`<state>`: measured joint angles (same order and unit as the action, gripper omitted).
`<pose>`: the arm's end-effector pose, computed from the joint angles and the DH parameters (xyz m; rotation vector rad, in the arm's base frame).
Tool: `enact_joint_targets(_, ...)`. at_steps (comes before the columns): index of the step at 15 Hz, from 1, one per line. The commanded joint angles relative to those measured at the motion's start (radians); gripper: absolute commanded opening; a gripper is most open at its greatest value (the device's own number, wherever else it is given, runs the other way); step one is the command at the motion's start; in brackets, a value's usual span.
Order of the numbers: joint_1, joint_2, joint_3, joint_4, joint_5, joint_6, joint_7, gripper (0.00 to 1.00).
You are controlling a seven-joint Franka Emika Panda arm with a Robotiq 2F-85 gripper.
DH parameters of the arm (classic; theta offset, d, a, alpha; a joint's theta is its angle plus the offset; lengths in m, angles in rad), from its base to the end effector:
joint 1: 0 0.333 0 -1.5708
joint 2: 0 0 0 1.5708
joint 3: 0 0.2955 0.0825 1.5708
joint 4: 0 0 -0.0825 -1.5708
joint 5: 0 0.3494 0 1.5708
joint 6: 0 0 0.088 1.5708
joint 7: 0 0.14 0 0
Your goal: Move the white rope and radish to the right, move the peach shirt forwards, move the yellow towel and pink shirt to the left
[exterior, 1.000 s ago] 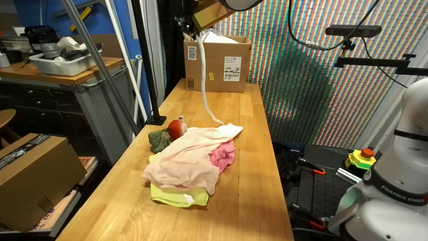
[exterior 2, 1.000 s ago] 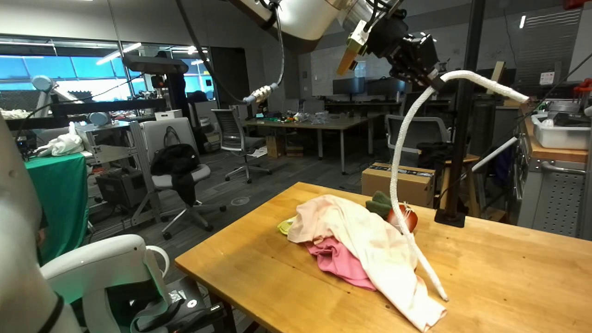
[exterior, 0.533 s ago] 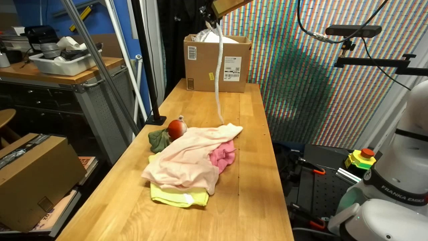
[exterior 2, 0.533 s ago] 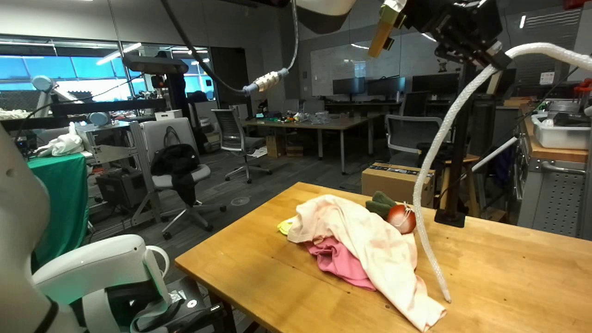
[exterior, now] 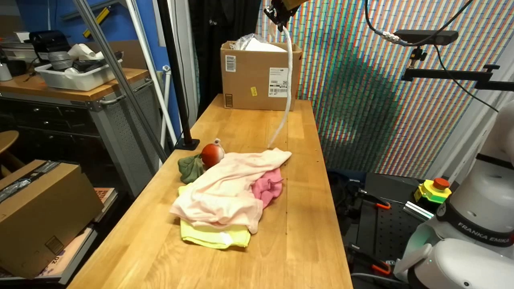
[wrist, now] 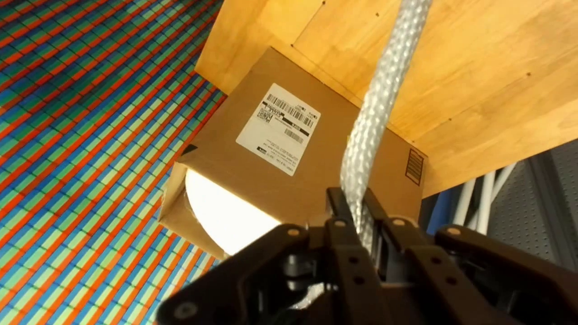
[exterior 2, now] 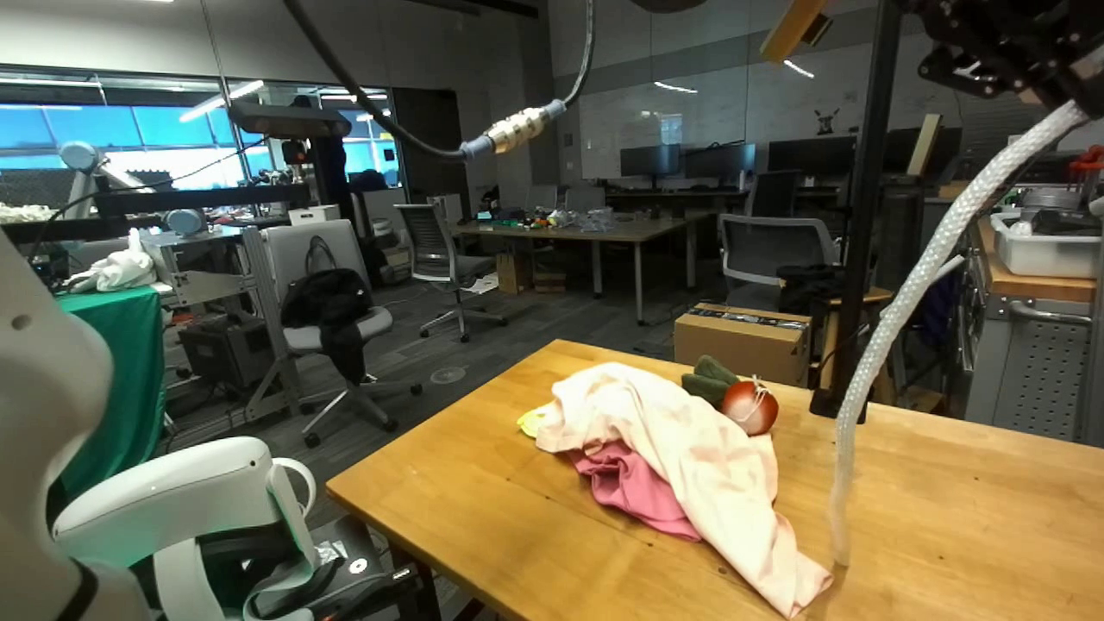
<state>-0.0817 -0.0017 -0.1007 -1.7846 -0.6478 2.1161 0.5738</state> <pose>0.5554 -0.1479 0.5469 2.4719 -0.6388 0.5736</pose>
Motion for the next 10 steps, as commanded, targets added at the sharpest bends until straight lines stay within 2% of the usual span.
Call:
enact_joint_targets(1, -0.035, 0.029, -0.026, 0.070, 0.182, -0.016, -0.211, 0.03)
enact_joint_targets(5, -0.068, 0.077, -0.055, 0.147, 0.279, -0.092, -0.318, 0.03)
enact_joint_targets(10, -0.078, 0.181, -0.070, 0.320, 0.282, -0.235, -0.362, 0.03)
